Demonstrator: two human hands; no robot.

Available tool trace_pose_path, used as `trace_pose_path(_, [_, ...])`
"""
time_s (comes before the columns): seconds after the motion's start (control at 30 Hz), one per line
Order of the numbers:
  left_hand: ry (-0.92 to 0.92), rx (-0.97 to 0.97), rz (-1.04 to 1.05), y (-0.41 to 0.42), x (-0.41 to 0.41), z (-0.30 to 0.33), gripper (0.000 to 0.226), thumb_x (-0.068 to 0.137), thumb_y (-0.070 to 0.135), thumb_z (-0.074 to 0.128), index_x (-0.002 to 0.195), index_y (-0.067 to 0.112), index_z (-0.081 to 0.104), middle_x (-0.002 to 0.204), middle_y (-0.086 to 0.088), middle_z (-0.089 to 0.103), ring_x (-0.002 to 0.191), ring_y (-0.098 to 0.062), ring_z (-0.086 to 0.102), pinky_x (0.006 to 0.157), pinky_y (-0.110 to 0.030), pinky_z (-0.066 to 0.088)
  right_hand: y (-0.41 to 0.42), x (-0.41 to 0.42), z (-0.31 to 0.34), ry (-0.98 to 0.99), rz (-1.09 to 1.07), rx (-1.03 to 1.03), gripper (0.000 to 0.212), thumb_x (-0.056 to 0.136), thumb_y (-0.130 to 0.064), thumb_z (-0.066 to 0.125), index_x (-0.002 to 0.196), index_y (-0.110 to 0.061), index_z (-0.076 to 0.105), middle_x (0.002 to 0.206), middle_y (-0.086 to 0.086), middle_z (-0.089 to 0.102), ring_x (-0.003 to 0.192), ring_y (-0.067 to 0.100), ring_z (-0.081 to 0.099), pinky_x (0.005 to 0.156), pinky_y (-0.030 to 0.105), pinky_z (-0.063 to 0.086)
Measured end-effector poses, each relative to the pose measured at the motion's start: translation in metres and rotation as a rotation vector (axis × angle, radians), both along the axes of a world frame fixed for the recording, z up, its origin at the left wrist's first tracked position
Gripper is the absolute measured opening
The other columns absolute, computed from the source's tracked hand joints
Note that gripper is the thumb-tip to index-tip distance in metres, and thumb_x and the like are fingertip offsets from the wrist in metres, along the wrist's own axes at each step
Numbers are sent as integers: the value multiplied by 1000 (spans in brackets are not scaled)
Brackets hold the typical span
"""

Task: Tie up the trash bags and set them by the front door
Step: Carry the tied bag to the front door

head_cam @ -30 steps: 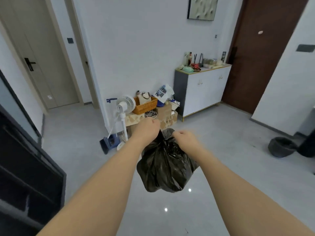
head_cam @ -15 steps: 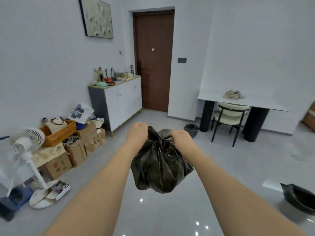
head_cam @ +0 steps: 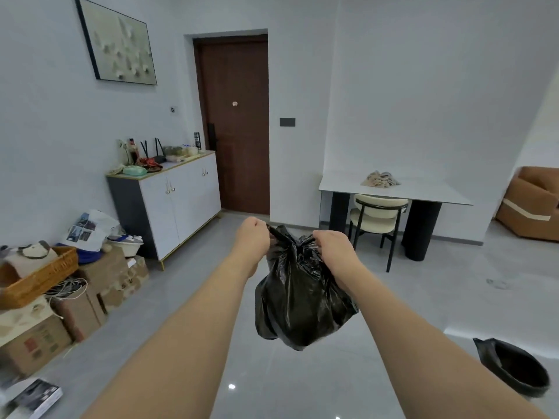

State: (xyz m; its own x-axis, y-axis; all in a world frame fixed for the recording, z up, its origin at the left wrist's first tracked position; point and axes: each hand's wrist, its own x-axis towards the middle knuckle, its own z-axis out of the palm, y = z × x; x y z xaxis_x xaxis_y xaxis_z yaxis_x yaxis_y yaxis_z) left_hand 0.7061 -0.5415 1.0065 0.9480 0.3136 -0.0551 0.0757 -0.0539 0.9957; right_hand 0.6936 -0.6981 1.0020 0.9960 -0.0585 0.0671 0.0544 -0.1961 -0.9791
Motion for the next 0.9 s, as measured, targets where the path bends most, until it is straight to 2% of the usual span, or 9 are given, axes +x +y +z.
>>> trace_pose_path(0.1, [4,-124,27,-9,28,8,24,100,12,28,84,13,45,101,-20,66,84,-32,68,82,-48,58,-3,37,-3,7,-6,41,29,95,-18,47,67,-19,53,69,-2,52,60,13,47,59,26,39])
trace_pose_path(0.2, [27,-219,18,-13,72,9,23,102,13,28,89,12,46,103,-20,68,81,-32,68,76,-43,59,-3,81,-6,30,-7,-9,35,95,-15,44,60,-16,43,62,0,42,55,15,37,57,32,32])
trace_pose_path(0.27, [50,-238,1,-12,103,6,23,102,15,27,91,11,47,96,-17,69,78,-31,69,79,-43,59,0,111,-7,69,-34,9,34,94,-17,44,60,-14,43,59,1,38,55,16,32,59,33,28])
trace_pose_path(0.43, [47,-220,-39,-1,200,3,22,101,14,27,92,11,47,91,-15,68,78,-30,68,76,-40,59,14,206,-17,127,-35,50,32,93,-19,46,62,-12,54,56,1,45,54,16,39,59,33,33])
trace_pose_path(0.5, [52,-213,-45,8,246,1,22,101,14,28,92,10,47,94,-17,68,83,-32,69,80,-43,59,19,251,-18,141,-23,65,31,92,-17,46,64,-11,56,58,2,47,55,16,41,59,33,35])
trace_pose_path(0.6, [75,-219,-77,20,318,1,25,102,15,29,90,9,51,94,-16,70,83,-31,70,81,-41,58,27,324,-15,140,-64,-18,31,94,-21,44,67,-14,57,63,0,49,60,17,44,64,32,37])
trace_pose_path(0.7, [91,-166,-123,32,390,2,28,102,16,30,85,12,52,86,-8,67,74,-22,66,69,-34,53,32,393,-10,119,-139,-131,32,95,-30,42,68,-20,55,69,0,52,71,21,49,75,37,40])
trace_pose_path(0.8, [102,-204,-144,40,463,-1,28,102,17,30,88,13,54,85,-5,65,72,-18,64,69,-33,51,36,457,-9,120,-139,-107,35,100,-28,39,68,-17,46,64,0,41,60,16,38,59,31,31])
trace_pose_path(0.9, [127,-253,-163,42,534,-13,27,103,19,28,100,12,54,86,-4,66,73,-18,64,74,-35,53,38,521,-17,167,-153,-68,34,101,-27,38,70,-15,48,65,1,41,60,15,36,57,30,29])
